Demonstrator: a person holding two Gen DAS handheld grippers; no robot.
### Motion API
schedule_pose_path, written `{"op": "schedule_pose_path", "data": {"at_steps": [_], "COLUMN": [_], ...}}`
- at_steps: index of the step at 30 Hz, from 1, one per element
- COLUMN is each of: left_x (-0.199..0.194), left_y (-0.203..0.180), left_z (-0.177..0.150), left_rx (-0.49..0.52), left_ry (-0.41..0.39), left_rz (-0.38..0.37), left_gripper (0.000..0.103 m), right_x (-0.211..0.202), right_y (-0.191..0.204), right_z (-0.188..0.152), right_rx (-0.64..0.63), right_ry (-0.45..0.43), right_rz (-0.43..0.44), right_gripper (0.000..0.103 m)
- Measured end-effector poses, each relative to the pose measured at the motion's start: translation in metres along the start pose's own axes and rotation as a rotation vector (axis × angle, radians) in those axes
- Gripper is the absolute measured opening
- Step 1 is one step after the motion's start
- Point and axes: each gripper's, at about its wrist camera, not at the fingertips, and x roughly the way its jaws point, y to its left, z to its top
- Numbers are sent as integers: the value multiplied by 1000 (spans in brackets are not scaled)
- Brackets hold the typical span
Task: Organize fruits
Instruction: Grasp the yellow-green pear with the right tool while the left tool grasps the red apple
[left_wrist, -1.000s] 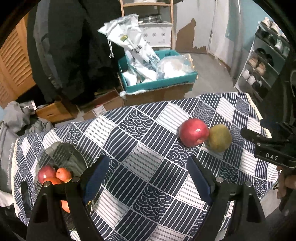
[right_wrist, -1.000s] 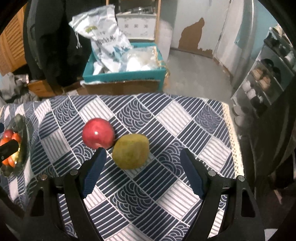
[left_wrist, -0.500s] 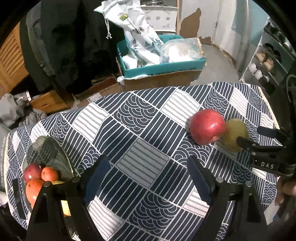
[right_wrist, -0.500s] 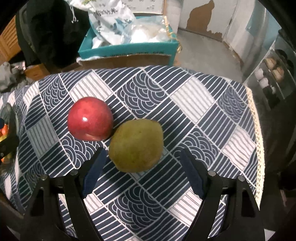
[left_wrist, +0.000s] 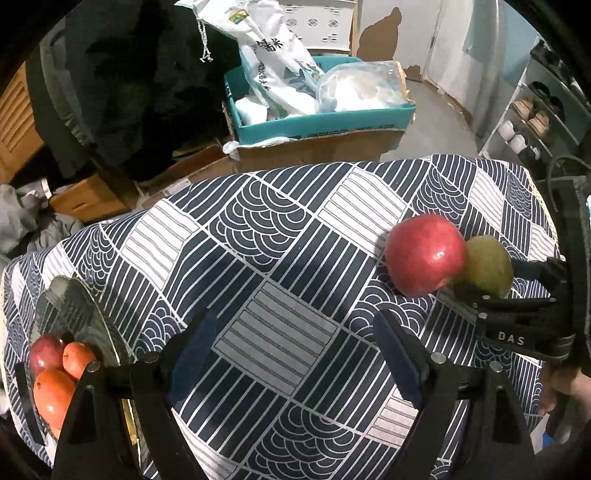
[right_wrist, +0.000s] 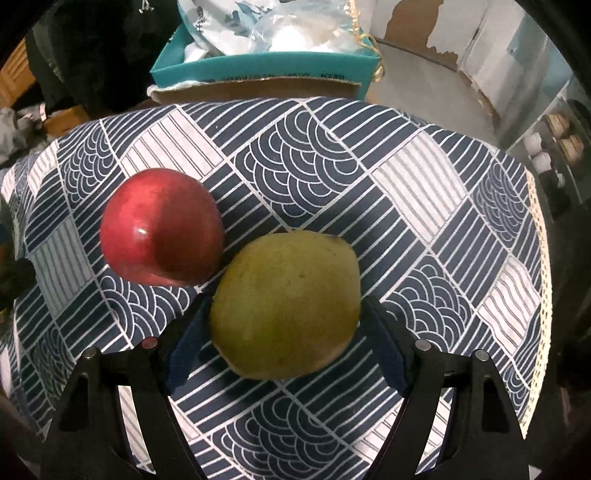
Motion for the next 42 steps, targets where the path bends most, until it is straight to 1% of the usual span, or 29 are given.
{"op": "schedule_pose_path", "data": {"at_steps": [2, 4, 9, 14, 18, 22, 25, 30, 33, 42], "left_x": [1, 2, 4, 5, 3, 0, 2, 12, 19, 45], "left_y": [-1, -2, -9, -18, -31, -43, -55, -70, -76, -89], "left_z": [2, 3, 5, 8, 13, 20, 25, 33, 36, 42], "left_rx": [3, 4, 2, 0, 15, 10, 16, 20, 4, -13], "left_ry": [0, -1, 9, 11, 11, 8, 5, 20, 31, 67], "left_rz": [-5, -15, -45, -71, -84, -126, -126, -139, -148, -160], "left_gripper": [88, 88, 88, 88, 88, 88, 88, 88, 88, 88], "right_x": [4, 7, 8, 3, -3, -12, -19, -26, -28, -30], "right_y": [-2, -3, -5, -12, -23, -35, -43, -59, -65, -75], "right_z": [1, 2, 2, -6, -13, -15, -15, -16, -14, -14], "right_rx": [11, 19, 26, 38, 48, 76, 82, 114, 130, 155], "right_ry": [4, 8, -8, -11, -25, -46, -62, -82, -91, -104], "right_rz": [8, 25, 32, 33, 7, -16, -47, -74, -85, -106], "right_gripper": [81, 77, 75, 74, 74, 74, 74, 74, 74, 74]}}
